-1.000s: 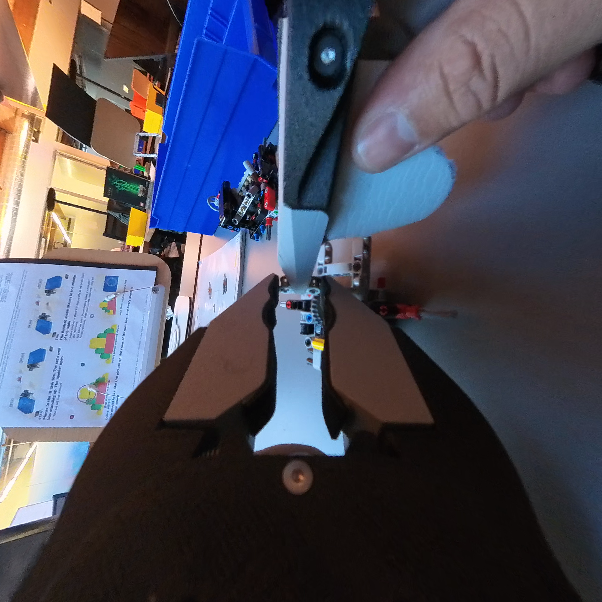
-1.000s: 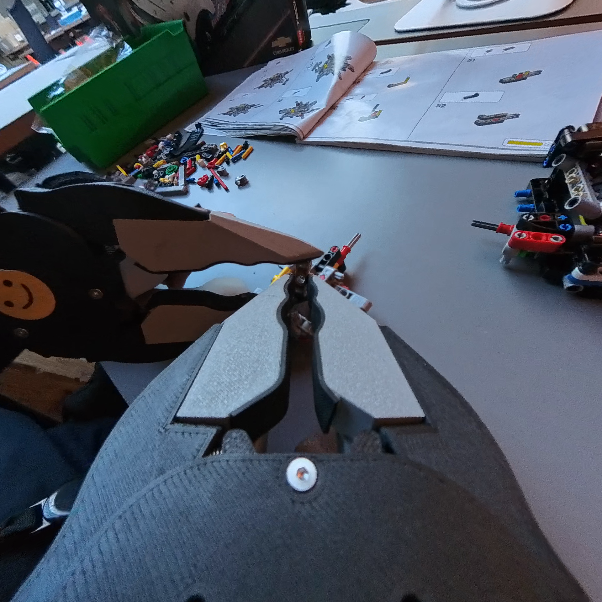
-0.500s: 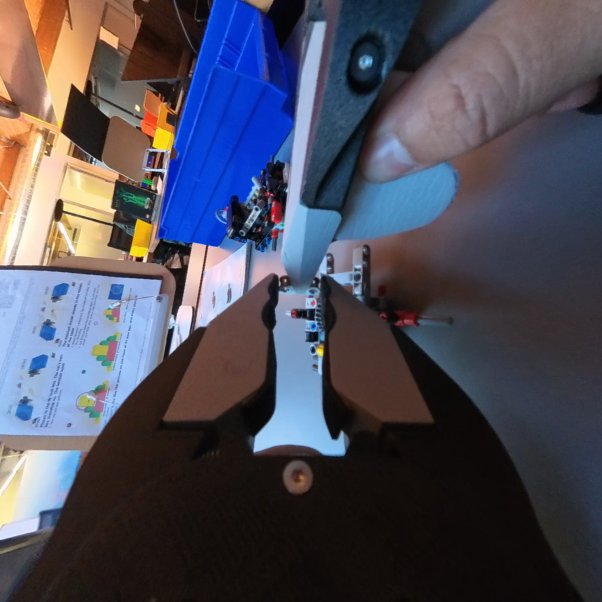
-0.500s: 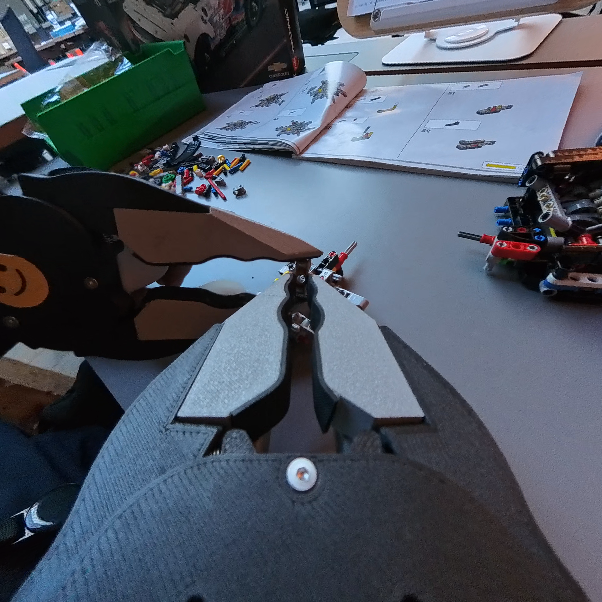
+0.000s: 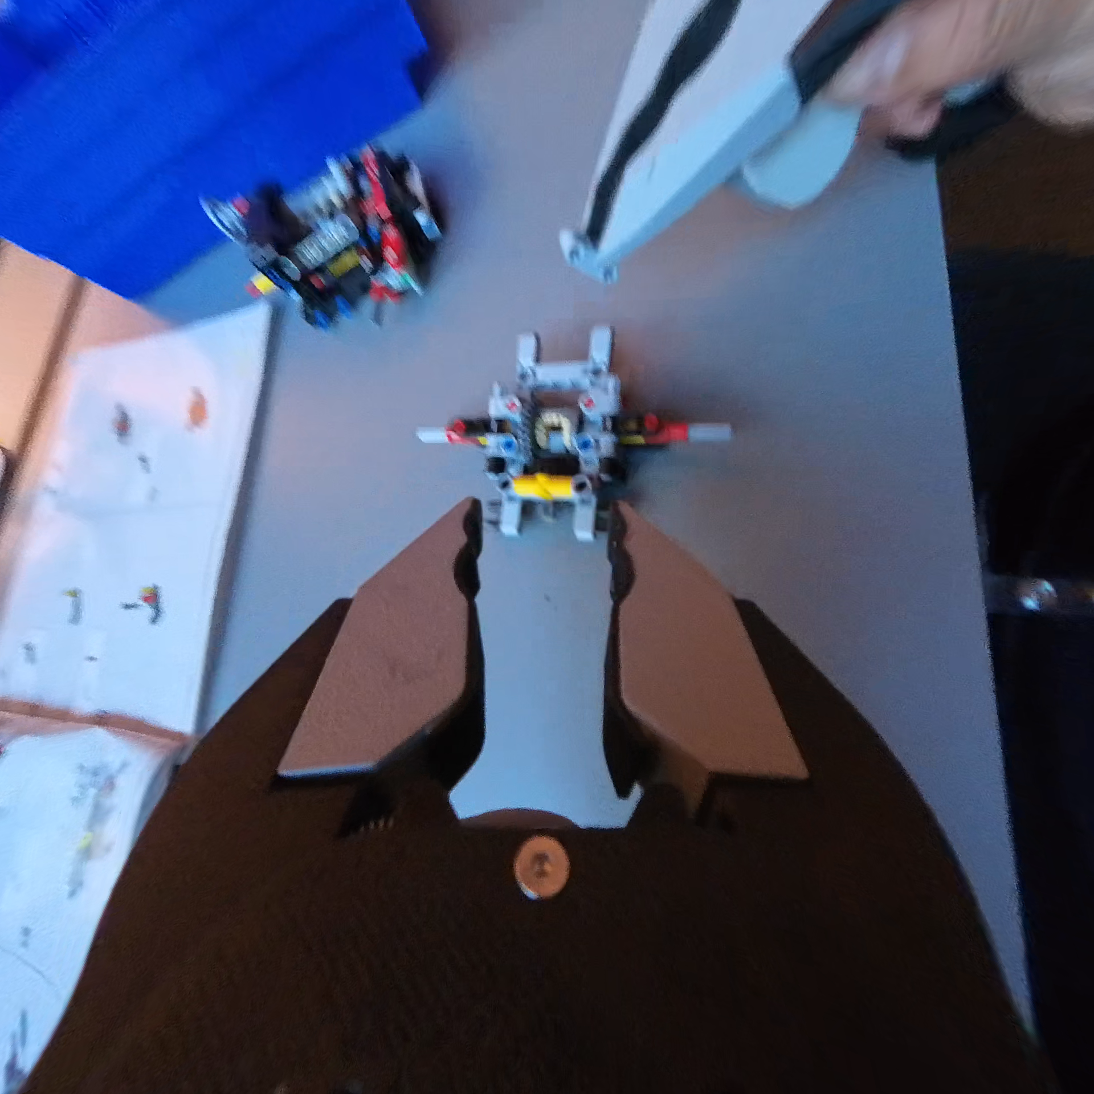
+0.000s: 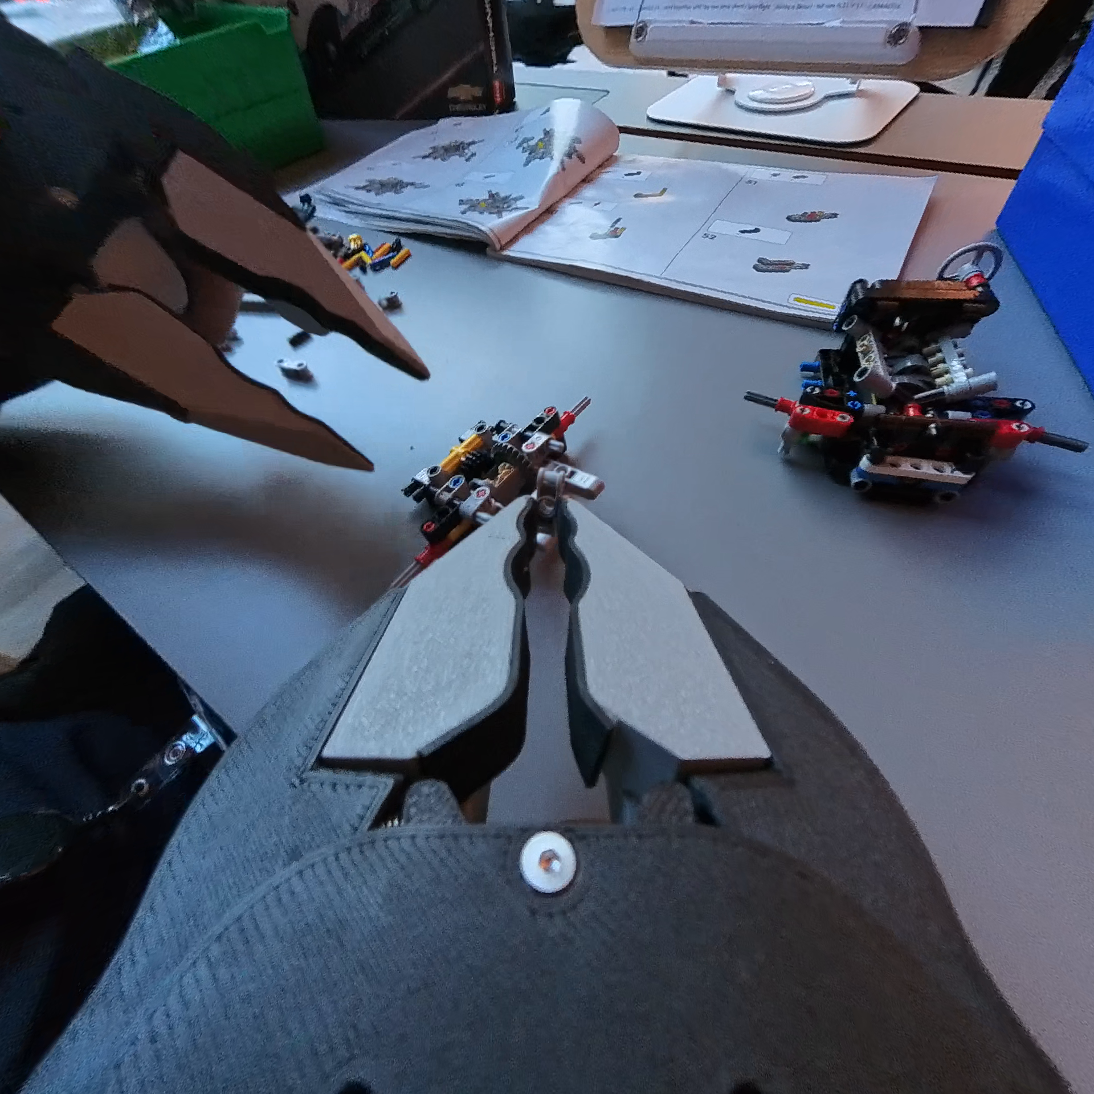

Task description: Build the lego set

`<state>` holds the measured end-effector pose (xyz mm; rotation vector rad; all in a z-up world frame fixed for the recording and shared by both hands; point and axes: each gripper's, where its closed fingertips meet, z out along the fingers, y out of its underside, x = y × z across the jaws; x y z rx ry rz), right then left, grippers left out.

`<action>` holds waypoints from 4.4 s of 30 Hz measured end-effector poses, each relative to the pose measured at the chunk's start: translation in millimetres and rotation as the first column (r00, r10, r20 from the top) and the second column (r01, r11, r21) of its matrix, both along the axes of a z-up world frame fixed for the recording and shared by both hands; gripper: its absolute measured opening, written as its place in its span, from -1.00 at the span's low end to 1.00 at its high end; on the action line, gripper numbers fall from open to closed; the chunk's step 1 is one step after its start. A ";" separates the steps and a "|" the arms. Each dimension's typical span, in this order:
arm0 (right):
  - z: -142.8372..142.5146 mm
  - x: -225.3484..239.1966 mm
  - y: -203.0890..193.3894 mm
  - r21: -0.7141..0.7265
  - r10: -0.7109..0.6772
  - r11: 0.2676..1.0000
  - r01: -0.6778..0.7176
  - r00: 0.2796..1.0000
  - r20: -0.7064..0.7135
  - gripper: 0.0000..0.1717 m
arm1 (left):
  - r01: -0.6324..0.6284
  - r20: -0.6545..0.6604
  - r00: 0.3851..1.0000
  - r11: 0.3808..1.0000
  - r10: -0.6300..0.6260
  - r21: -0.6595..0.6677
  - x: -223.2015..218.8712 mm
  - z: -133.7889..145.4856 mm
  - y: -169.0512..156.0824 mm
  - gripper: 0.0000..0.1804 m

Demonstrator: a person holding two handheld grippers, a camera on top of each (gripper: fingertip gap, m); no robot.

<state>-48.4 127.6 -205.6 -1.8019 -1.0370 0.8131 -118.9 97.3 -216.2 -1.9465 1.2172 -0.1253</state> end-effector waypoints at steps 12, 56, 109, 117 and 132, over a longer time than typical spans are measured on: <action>-7.1 5.0 -9.5 0.083 0.059 0.994 -0.065 0.995 0.080 -0.96 | -0.048 -0.089 0.995 0.992 0.038 -0.117 8.4 -36.4 0.1 -0.67; 18.2 5.6 0.2 0.209 0.060 0.974 -0.091 0.987 0.149 -0.96 | 0.014 0.627 0.707 0.880 0.327 -0.475 47.7 3.3 -10.0 -0.84; 7.9 -1.3 -12.7 0.283 0.114 0.944 -0.170 0.973 0.202 -0.96 | -0.030 0.628 0.693 0.885 0.353 -0.464 49.5 2.4 -21.6 -0.84; -8.9 0.4 -12.8 -0.097 0.250 0.964 -0.248 0.968 0.008 -0.95 | -0.031 0.635 0.680 0.879 0.367 -0.475 47.3 2.6 -19.3 -0.83; -16.4 -0.4 -13.2 -0.194 0.242 0.952 -0.236 0.970 0.006 -0.96 | -0.042 0.629 0.668 0.864 0.397 -0.501 44.7 -0.4 -17.2 -0.84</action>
